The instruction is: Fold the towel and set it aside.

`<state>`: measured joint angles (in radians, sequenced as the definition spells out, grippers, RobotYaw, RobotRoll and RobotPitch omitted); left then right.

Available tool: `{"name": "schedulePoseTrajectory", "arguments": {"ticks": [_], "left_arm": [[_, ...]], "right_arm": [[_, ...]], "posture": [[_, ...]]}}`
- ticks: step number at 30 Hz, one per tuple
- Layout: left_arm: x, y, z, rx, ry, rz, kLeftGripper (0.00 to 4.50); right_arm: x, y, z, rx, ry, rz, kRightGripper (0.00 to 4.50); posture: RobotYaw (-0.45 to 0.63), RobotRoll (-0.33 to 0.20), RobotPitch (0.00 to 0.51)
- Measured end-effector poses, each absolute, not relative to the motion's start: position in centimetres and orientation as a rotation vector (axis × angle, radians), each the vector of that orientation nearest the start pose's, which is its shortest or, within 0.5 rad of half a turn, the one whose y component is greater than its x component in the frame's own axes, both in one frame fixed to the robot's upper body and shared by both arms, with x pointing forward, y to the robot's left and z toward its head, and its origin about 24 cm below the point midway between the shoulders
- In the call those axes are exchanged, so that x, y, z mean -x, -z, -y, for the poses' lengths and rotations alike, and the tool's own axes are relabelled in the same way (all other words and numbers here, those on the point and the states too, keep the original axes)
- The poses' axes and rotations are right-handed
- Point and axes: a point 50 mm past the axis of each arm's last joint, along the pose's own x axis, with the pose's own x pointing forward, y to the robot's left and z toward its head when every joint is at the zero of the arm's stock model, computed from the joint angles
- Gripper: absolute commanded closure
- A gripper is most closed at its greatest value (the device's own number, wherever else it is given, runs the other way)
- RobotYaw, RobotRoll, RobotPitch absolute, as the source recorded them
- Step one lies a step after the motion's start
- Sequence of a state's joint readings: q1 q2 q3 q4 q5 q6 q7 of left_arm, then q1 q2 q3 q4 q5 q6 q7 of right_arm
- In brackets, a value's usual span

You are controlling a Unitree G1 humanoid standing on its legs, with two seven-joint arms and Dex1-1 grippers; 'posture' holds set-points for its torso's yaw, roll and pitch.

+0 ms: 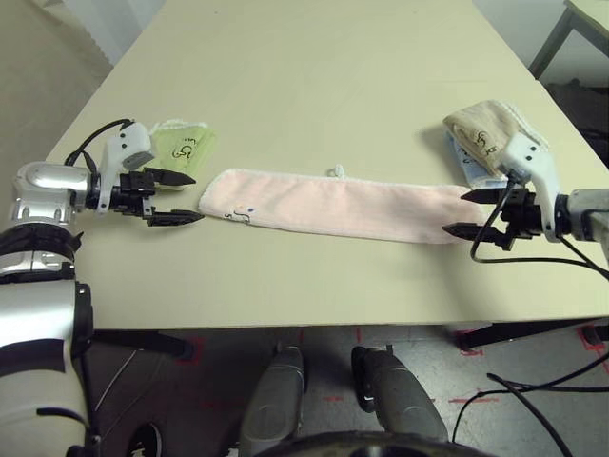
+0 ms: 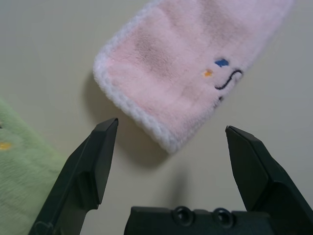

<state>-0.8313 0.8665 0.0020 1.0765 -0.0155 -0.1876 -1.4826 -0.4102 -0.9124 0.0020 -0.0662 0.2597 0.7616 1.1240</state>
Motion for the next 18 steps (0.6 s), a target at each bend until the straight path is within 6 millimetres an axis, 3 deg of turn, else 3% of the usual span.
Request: {"name": "schedulePoseTrajectory", "arguments": {"ticks": [3, 14, 18], "left_arm": [[-31.8, -14.3, -32.2, -0.469, 0.983, -0.448, 0.61], [-31.3, -13.9, -32.5, -0.472, 1.006, -0.494, 4.42], [-30.4, -14.3, -33.4, -0.477, 1.019, -0.529, 4.47]], "right_arm": [[-27.8, -16.2, 25.5, 0.383, -0.848, -0.557, 0.0], [-28.2, -17.0, 26.9, 0.371, -0.785, -0.553, 0.0], [-28.1, -17.5, 27.2, 0.298, -0.789, -0.598, 0.0]], "posture": [[-0.01, 0.0, 0.175], [-0.01, 0.0, 0.174], [0.0, 0.0, 0.173]]}}
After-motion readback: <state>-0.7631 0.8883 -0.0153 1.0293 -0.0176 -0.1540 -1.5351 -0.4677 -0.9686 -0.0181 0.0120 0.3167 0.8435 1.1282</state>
